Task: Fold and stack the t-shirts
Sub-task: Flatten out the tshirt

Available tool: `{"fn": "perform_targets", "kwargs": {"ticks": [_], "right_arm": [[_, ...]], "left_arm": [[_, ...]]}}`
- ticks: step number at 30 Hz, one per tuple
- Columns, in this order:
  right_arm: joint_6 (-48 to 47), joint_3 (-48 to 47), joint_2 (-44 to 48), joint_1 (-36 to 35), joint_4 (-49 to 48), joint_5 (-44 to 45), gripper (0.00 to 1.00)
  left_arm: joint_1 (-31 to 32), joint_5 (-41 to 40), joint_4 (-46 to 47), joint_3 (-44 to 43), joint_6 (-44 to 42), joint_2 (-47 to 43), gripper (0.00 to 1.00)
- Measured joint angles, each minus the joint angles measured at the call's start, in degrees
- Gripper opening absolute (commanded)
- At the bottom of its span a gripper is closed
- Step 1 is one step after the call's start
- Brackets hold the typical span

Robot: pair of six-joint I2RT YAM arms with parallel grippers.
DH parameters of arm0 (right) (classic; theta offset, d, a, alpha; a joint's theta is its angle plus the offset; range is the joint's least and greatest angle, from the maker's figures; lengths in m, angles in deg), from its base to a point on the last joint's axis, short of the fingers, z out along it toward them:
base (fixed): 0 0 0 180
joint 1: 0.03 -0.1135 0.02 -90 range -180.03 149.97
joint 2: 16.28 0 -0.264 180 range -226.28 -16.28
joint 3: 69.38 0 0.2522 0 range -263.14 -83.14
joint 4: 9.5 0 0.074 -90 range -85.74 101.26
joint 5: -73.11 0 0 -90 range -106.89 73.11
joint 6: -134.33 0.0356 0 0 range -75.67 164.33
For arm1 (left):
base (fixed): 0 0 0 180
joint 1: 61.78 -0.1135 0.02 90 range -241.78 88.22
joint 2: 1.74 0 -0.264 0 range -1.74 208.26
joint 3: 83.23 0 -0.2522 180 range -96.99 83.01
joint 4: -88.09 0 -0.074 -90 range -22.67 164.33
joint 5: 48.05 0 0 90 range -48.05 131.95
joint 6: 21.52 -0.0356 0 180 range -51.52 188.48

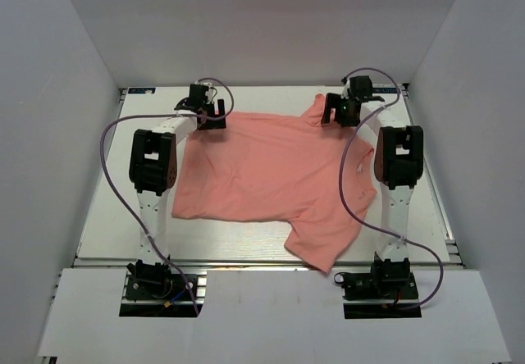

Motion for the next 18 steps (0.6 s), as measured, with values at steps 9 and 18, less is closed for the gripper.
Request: {"fn": "perform_targets", "kwargs": {"ticks": [9, 18], "right_arm": [[0.68, -21.73, -12.72, 1.14, 5.14, -1.20, 0.90], [-1.79, -22.77, -12.04, 2.21, 2.14, -5.31, 0.90]], "left_arm": [[-1.01, 0.52, -3.98, -20.46, 0.15, 12.61, 1.00], [-1.51, 5.11, -6.27, -24.00, 0.37, 13.35, 1.00]]}}
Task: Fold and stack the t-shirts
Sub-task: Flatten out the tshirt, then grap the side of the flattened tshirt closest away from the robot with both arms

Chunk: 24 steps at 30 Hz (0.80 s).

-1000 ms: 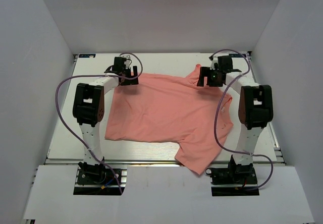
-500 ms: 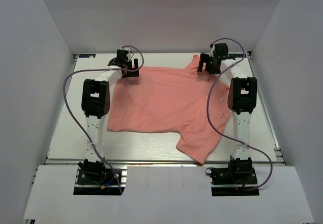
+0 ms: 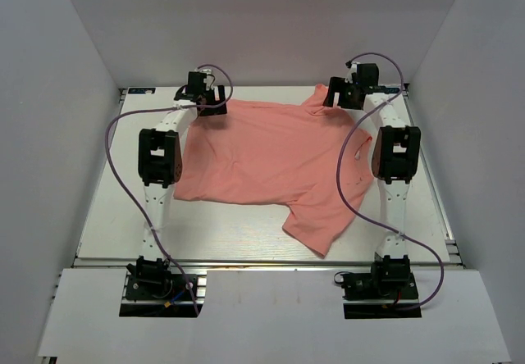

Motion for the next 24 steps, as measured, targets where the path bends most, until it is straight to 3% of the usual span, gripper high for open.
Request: {"fn": "perform_targets", "kwargs": {"ticks": [2, 5, 12, 16, 20, 24], "right_arm": [[-1.53, 1.64, 2.64, -0.37, 0.90, -0.09, 0.90], [-3.63, 12.09, 13.31, -1.60, 2.10, 0.39, 0.90], [-1.73, 47.17, 50.97, -7.45, -5.38, -1.29, 0.90], [2.95, 65.07, 65.66, -8.98, -5.90, -0.76, 0.90], [6.97, 78.38, 71.49, -9.60, -2.99, -0.57, 0.90], [9.81, 87.58, 79.93, -11.13, 2.82, -1.07, 0.90]], "left_arm": [[0.00, 0.20, -1.11, 0.76, 0.02, -1.36, 1.00], [0.00, -1.44, -1.60, 11.58, 1.01, -10.51, 1.00], [0.13, -11.02, -2.25, 46.49, 10.16, -47.87, 1.00], [0.04, -13.62, -0.11, 66.38, 18.56, -67.89, 1.00], [-0.04, -13.94, -0.52, 80.67, 23.19, -75.71, 1.00], [-0.02, -15.54, -2.64, 86.23, 25.57, -76.91, 1.00]]}}
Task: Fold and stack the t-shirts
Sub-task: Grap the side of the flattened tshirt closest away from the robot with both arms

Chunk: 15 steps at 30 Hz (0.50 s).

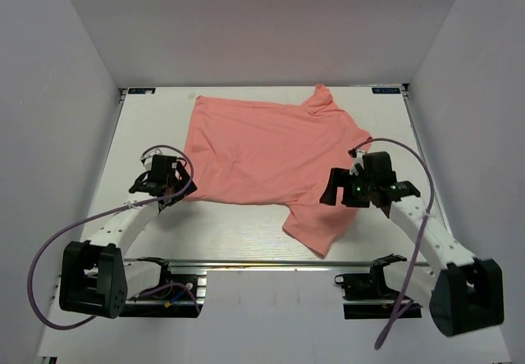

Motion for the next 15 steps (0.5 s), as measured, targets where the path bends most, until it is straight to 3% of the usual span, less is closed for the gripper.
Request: {"fn": "perform_targets", "kwargs": {"ticks": [5, 7, 11, 15], "right_arm": [[2.14, 2.73, 10.21, -1.44, 7.10, -1.09, 0.90], [3.02, 3.80, 10.62, -1.92, 7.93, -2.23, 0.90], [4.76, 7.76, 8.17, -3.54, 10.05, -4.20, 0.90], [6.01, 9.68, 6.47, -5.22, 12.70, -4.66, 0.90]], "left_arm": [[-0.02, -0.94, 0.66, 2.93, 1.49, -0.20, 0.98], [-0.02, -0.92, 1.20, 3.32, 1.79, 0.72, 0.96], [-0.02, -0.72, 2.49, 3.65, 2.14, 2.69, 0.82], [-0.02, -0.72, 3.96, 5.27, 3.30, 2.71, 0.77]]}}
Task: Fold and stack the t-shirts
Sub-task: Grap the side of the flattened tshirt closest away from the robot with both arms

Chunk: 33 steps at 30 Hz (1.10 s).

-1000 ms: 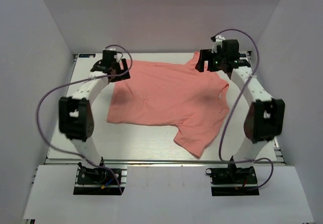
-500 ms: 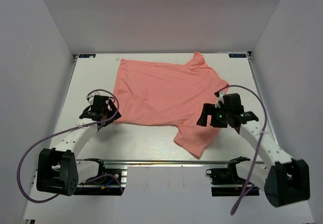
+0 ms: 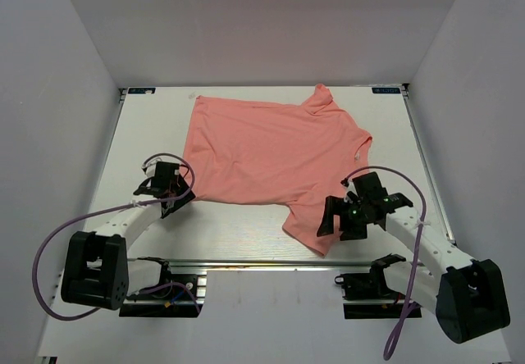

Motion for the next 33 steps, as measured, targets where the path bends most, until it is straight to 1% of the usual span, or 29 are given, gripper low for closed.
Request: {"fn": "perform_targets", "kwargs": {"ticks": [3, 8, 14, 16, 17, 18, 19, 21, 22, 23, 24, 25, 26, 27, 29, 30, 31, 32, 33], "right_arm": [[0.63, 0.24, 0.00, -0.83, 0.98, -0.24, 0.90], [1.84, 0.26, -0.04, -2.23, 1.95, 0.24, 0.90], [3.61, 0.26, -0.63, -3.96, 3.54, 1.38, 0.90], [4.72, 0.35, -0.61, -4.68, 3.82, 1.73, 0.89], [5.27, 0.48, -0.57, -5.03, 3.80, 1.75, 0.89], [5.99, 0.72, -0.57, -5.33, 3.61, 1.77, 0.89], [6.82, 1.11, -0.52, -5.66, 3.37, 1.77, 0.89], [8.61, 1.99, -0.52, -6.49, 2.89, 1.81, 0.86], [9.70, 2.45, -0.52, -6.91, 2.43, 1.79, 0.84], [10.93, 2.93, -0.52, -7.43, 1.81, 1.81, 0.75], [12.17, 3.39, -0.50, -7.98, 1.03, 1.84, 0.70], [13.40, 3.87, -0.48, -8.46, 0.09, 1.81, 0.64], [14.97, 4.44, -0.37, -8.92, -0.81, 1.86, 0.53], [16.31, 4.92, -0.22, -9.38, -1.68, 2.03, 0.49], [18.86, 5.55, 0.04, -10.01, -3.15, 2.75, 0.41], [20.17, 5.84, 0.09, -10.36, -4.09, 3.06, 0.27], [21.05, 6.03, 0.07, -10.62, -4.90, 3.43, 0.17], [22.36, 6.29, 0.07, -10.91, -5.79, 3.78, 0.10], [23.10, 6.54, 0.07, -11.17, -6.47, 4.02, 0.00]], "left_arm": [[0.00, -0.96, 0.59, 1.36, 1.16, -0.76, 0.77], [0.00, -5.05, 0.85, 2.27, 3.65, -3.39, 0.77], [0.00, -5.55, 4.74, 3.17, 5.01, -3.78, 0.77], [0.00, -5.14, 6.10, 3.17, 5.20, -2.21, 0.71], [0.00, -4.87, 6.82, 3.17, 5.31, -0.96, 0.69], [0.00, -4.63, 7.23, 3.13, 5.25, 0.37, 0.69], [0.00, -4.87, 7.82, 2.84, 5.14, 1.49, 0.66], [0.00, -4.50, 8.68, 2.01, 5.03, 2.97, 0.61], [0.00, -4.48, 9.05, 1.79, 5.01, 3.52, 0.47], [0.00, -4.31, 9.49, 1.75, 5.35, 3.78, 0.39], [-0.09, -3.78, 9.64, 1.79, 5.31, 4.00, 0.30], [-0.07, -3.21, 10.10, 1.99, 5.31, 4.09, 0.19], [-0.07, -2.36, 10.71, 2.51, 5.18, 3.98, 0.07], [-0.07, -1.66, 11.52, 3.13, 5.35, 3.56, 0.00], [-0.07, -0.44, 12.94, 4.57, 5.42, 2.36, 0.00], [-0.07, 0.17, 13.33, 5.14, 5.35, 1.75, 0.00], [-0.07, 0.57, 13.68, 5.55, 5.38, 1.29, 0.00], [-0.07, 1.05, 13.70, 5.79, 5.40, 0.94, 0.00], [-0.07, 1.36, 13.66, 6.03, 5.40, 0.57, 0.00]]}}
